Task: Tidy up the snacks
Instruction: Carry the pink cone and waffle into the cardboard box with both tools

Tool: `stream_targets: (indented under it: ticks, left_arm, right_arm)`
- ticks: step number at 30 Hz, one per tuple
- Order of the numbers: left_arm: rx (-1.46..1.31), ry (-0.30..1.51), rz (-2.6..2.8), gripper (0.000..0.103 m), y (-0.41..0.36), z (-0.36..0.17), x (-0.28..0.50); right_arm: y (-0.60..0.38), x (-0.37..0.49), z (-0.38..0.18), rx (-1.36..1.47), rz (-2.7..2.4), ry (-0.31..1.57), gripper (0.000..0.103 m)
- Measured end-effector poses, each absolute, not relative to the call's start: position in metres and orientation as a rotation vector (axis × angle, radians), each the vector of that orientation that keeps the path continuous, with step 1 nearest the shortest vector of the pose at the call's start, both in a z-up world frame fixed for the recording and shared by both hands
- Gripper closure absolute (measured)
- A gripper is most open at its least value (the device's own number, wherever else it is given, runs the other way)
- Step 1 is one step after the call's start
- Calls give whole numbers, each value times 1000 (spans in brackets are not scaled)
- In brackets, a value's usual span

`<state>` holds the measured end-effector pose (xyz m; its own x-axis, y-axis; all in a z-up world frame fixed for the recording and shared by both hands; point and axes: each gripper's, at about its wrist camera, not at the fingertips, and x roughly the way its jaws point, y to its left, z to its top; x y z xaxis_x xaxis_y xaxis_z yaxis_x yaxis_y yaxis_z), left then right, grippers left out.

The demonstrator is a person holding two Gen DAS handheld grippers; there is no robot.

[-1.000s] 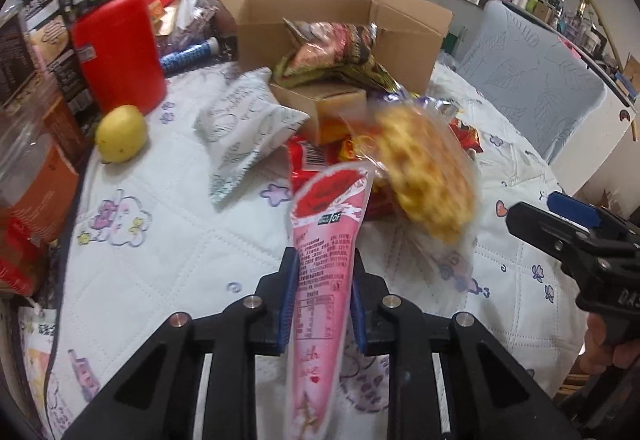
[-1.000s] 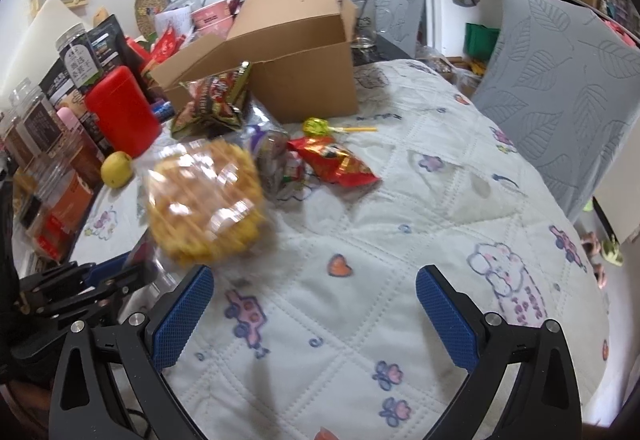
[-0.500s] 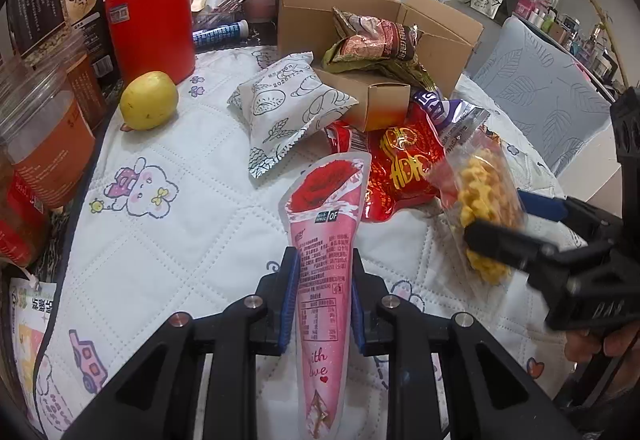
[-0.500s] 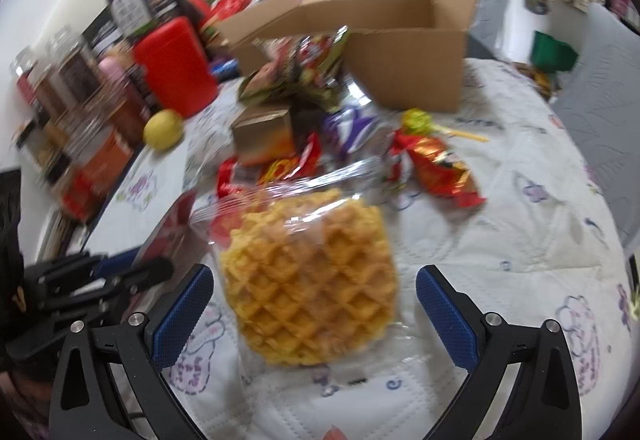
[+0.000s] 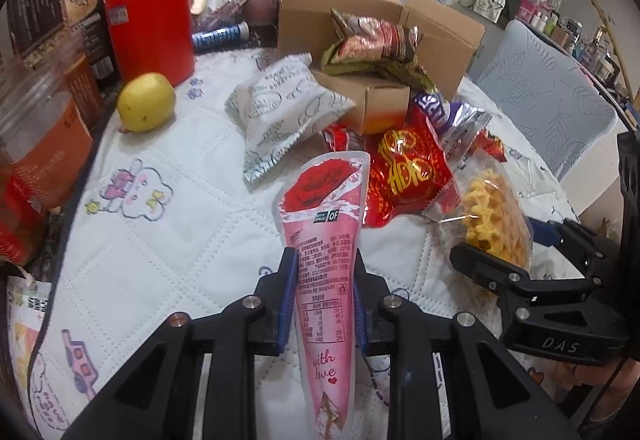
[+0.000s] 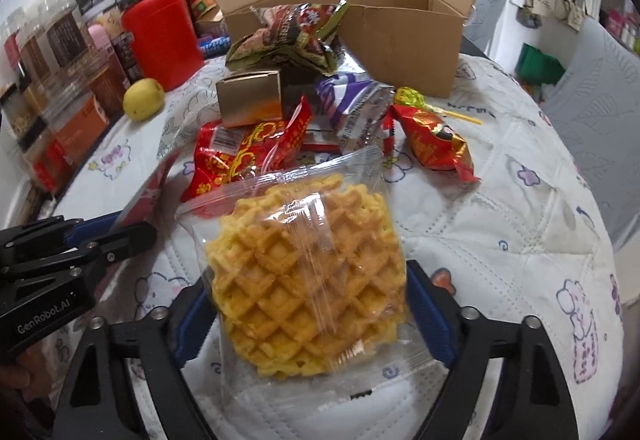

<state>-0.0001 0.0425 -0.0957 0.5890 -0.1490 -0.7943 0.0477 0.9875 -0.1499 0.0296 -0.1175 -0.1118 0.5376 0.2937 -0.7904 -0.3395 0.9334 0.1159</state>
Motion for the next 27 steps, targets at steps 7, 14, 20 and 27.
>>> stream_targets:
  ticks: [7,14,20,27]
  left_arm:
    - [-102,886,-128,79,40,-76,-11]
    - [-95,831,-157,79,34,-53,-16]
    - [-85,760,-176,79,28,-27,-15]
    - [-59,662,-211,79,24,7,-3]
  right_arm:
    - [-128,20,-100,43,443,916,24]
    - [-131,7,-83,40,460,868,24]
    - [-136,4,-59,32,468,808,24]
    - [-133,13,-23,-11,464,716,24]
